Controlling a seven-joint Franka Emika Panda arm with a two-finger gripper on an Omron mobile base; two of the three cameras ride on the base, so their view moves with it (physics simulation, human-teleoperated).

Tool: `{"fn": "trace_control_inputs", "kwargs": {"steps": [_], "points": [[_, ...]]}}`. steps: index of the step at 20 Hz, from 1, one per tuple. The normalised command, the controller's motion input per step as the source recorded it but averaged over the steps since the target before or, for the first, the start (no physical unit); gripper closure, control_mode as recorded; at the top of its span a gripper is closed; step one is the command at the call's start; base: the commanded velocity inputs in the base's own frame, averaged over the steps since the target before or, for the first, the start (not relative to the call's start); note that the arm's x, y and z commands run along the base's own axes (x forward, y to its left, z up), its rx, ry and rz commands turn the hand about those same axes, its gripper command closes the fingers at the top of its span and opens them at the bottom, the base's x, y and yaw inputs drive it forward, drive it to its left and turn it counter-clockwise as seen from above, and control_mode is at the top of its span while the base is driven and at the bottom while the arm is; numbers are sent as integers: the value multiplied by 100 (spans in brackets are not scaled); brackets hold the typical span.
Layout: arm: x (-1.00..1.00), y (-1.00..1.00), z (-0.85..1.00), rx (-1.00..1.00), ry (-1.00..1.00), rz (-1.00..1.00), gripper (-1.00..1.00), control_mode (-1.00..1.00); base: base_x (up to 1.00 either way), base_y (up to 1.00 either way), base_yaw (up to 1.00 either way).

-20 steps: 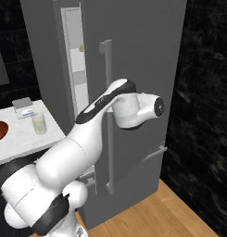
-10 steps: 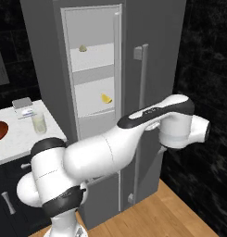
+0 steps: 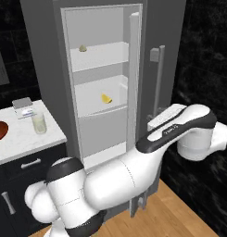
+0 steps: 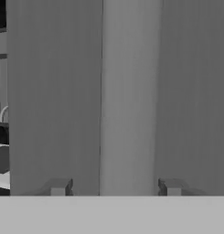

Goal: Grab a lemon wedge from the fridge and one ice cube from the ice bowl, and put them in the glass of lemonade.

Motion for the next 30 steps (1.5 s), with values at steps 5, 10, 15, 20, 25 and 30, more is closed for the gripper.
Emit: {"fn": "trace_control_inputs", "kwargs": {"steps": [5, 10, 15, 20, 25, 30], "points": [[-41, -21, 39, 0, -22, -29, -100, -100, 0, 0, 0], [-77, 15, 57, 0, -5, -33, -100, -100, 0, 0, 0], [-62, 72, 80, -13, 7, -36, -100, -100, 0, 0, 0], [-34, 93, 81, -25, 12, -31, -100, -100, 0, 0, 0], [-5, 100, 41, -40, 9, -14, -100, -100, 0, 0, 0], [33, 96, -4, -37, 16, -21, -100, -100, 0, 0, 0]]}}
